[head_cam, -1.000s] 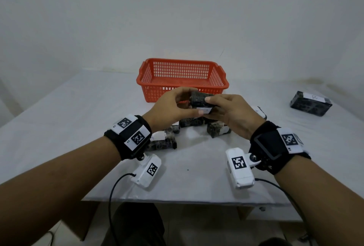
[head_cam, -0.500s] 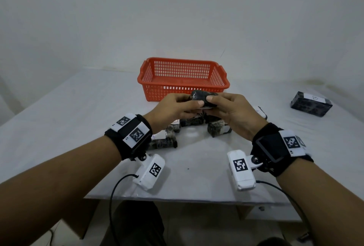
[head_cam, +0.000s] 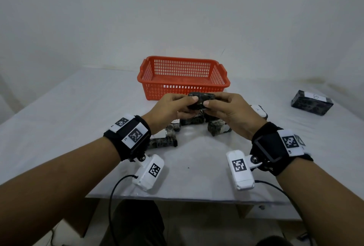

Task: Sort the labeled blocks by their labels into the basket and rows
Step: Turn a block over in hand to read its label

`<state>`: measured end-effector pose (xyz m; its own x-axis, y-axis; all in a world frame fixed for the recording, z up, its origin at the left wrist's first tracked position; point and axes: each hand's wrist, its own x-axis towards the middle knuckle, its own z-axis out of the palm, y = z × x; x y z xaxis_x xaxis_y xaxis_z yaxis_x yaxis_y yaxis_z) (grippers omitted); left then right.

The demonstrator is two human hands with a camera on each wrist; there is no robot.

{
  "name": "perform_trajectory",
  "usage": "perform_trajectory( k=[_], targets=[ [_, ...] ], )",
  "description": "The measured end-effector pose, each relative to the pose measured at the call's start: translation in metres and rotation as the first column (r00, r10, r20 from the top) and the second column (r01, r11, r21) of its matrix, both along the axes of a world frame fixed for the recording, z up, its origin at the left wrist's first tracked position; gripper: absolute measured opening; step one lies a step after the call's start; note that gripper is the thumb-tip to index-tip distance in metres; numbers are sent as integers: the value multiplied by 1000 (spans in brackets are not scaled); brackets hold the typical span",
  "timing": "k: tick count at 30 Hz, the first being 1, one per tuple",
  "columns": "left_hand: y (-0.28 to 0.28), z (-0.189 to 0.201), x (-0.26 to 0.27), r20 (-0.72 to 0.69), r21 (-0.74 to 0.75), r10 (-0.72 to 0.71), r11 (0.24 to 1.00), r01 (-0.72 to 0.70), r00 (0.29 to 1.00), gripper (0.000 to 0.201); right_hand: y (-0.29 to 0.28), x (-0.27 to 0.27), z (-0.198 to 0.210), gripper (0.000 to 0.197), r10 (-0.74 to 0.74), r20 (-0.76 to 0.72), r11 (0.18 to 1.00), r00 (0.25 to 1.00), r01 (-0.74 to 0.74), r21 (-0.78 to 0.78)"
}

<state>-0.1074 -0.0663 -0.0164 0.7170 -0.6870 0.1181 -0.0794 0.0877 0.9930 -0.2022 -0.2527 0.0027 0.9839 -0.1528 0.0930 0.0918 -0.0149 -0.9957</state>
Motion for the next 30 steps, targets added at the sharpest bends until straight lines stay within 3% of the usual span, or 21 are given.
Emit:
perform_trajectory(
  k=[10, 17, 22, 26, 30],
  targets=[
    [3, 0, -3, 8, 9, -17, 1000, 17, 1000, 34, -1, -1, -1, 32, 3, -19, 1000, 1000, -2, 28],
    [4, 0, -3, 2, 3, -38, 999, 38, 999, 35, -1, 0, -3, 41, -27, 4, 999, 1000, 27, -29],
    [6, 1, -3, 31, 1, -57, 998, 57, 998, 36, 1, 0, -4, 59, -29, 33, 998, 999, 27, 49],
    [8, 1, -6, 18, -21, -76, 997, 76, 997, 40, 0, 0, -3, 59, -50, 35, 999, 998, 50, -12],
    [10, 4, -9, 155, 48, -10, 999, 3, 988, 46, 1, -3, 1, 51, 23, -54, 998, 998, -19, 65]
  ],
)
